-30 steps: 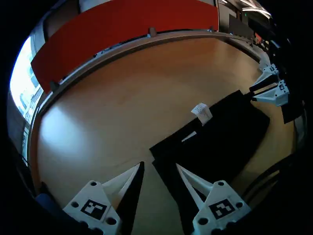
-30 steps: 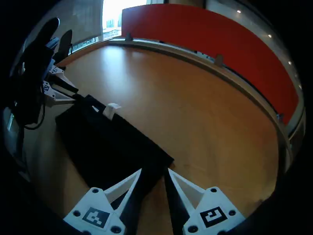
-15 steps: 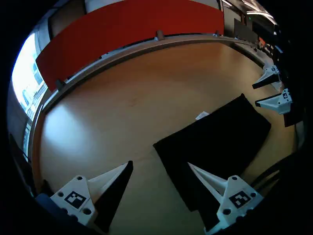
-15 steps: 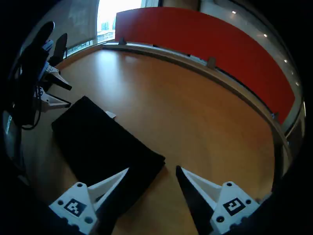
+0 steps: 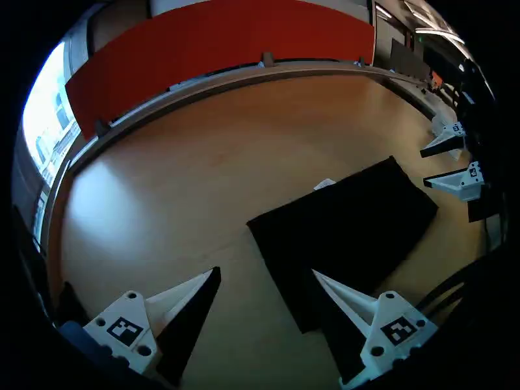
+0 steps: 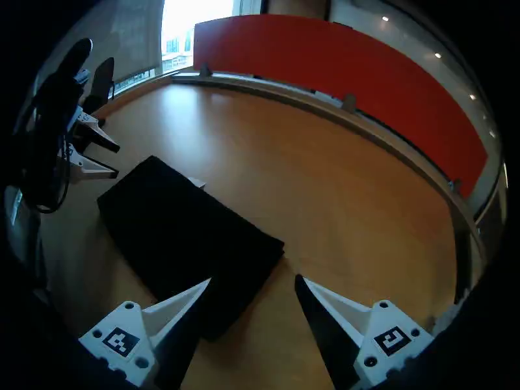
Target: Fold towel
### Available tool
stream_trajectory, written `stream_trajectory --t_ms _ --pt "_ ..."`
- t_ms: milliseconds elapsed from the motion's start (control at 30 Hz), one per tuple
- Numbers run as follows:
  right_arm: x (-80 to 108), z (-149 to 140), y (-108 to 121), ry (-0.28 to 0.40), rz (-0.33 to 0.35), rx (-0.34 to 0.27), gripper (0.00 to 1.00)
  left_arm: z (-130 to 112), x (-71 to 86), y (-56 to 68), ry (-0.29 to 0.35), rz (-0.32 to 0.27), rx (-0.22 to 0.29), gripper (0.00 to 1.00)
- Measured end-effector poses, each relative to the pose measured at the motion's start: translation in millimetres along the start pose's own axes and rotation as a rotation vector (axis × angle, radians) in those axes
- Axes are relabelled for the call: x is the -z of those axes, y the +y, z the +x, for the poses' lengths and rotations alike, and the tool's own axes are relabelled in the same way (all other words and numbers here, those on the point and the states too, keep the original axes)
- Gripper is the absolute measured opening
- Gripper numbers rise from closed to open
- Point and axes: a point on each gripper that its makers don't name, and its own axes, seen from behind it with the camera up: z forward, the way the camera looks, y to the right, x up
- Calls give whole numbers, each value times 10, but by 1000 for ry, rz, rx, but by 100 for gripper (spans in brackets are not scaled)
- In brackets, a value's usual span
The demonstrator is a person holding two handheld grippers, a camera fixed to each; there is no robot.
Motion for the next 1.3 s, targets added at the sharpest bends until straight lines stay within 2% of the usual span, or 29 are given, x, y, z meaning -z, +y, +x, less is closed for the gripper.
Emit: stream_trajectory --t_ms 767,1000,1300 --pt "383 -312 -214 7 6 -13 89 -434 401 141 2 2 73 93" --pt "397 -349 -237 7 12 -11 89 -524 468 147 5 9 109 93" --pt "366 -321 -263 13 40 13 89 -639 592 77 22 45 156 93"
